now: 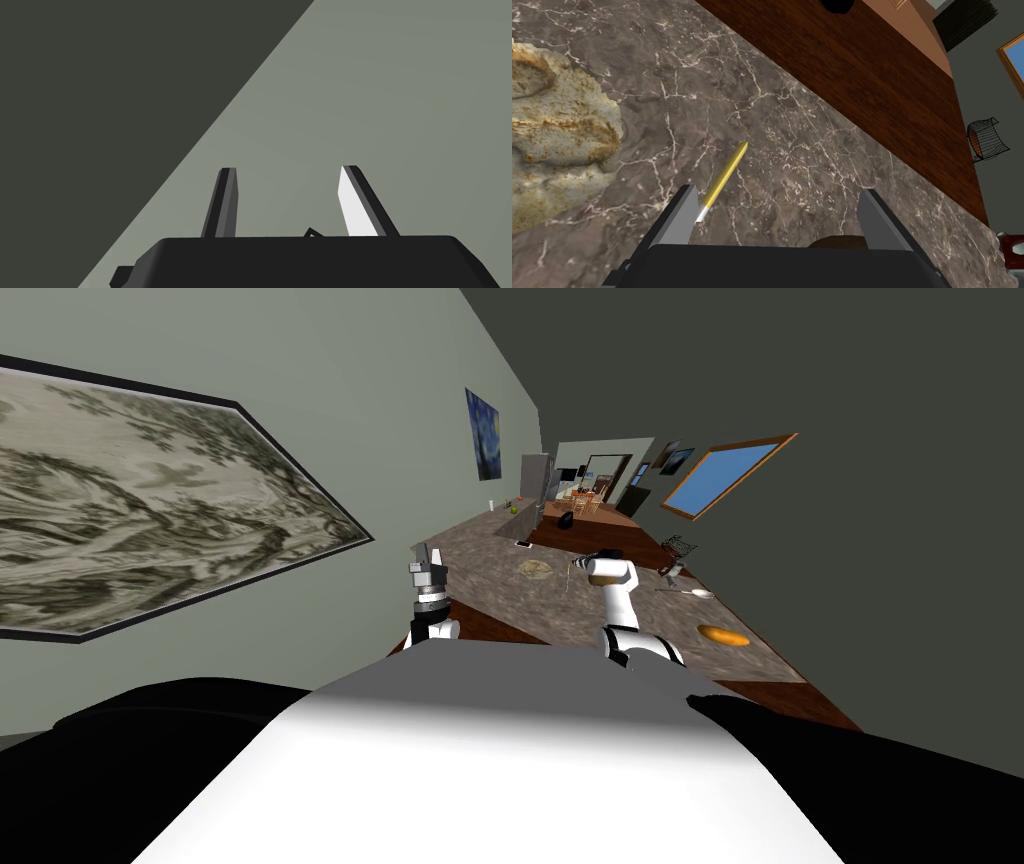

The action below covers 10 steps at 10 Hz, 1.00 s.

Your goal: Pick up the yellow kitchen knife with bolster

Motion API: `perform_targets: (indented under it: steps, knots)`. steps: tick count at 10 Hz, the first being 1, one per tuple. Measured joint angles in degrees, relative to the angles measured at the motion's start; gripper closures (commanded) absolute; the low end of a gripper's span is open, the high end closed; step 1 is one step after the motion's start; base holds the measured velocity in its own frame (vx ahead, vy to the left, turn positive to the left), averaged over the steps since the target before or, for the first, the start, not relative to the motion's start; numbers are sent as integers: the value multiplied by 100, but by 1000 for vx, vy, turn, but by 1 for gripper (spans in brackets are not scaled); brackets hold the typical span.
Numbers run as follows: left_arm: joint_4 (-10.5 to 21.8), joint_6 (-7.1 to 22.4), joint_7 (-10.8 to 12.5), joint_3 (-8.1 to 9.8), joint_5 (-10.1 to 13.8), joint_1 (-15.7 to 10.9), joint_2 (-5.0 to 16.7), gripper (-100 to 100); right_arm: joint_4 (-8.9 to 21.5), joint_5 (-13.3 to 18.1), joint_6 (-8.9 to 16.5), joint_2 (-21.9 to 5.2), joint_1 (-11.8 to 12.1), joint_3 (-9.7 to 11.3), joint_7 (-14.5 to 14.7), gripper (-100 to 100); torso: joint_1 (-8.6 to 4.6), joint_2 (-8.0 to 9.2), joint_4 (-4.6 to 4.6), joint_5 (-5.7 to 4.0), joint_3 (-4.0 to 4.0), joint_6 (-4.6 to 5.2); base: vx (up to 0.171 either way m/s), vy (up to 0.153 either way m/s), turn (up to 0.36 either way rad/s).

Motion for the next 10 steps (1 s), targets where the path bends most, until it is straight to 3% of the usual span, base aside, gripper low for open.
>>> perform_targets:
  steps: [4,5,9,10]
  knots:
    - [0,0,0,0,0,0,0,0,660,-78,613,-133,-453,-72,-439,-100,5,-8,-2,1,-5,0,29,21,2]
    - [0,0,0,0,0,0,0,0,679,-77,739,-133,-454,-76,-479,-100,-1,-2,0,0,-1,0,31,14,-8]
    - [0,0,0,0,0,0,0,0,1336,-182,1333,-274,-867,-140,-859,-100,3,-11,-3,0,-7,0,37,19,-8]
    - [0,0,0,0,0,0,0,0,1378,-190,1436,-285,-886,-145,-887,-100,-1,-3,-1,0,-2,0,38,16,-27]
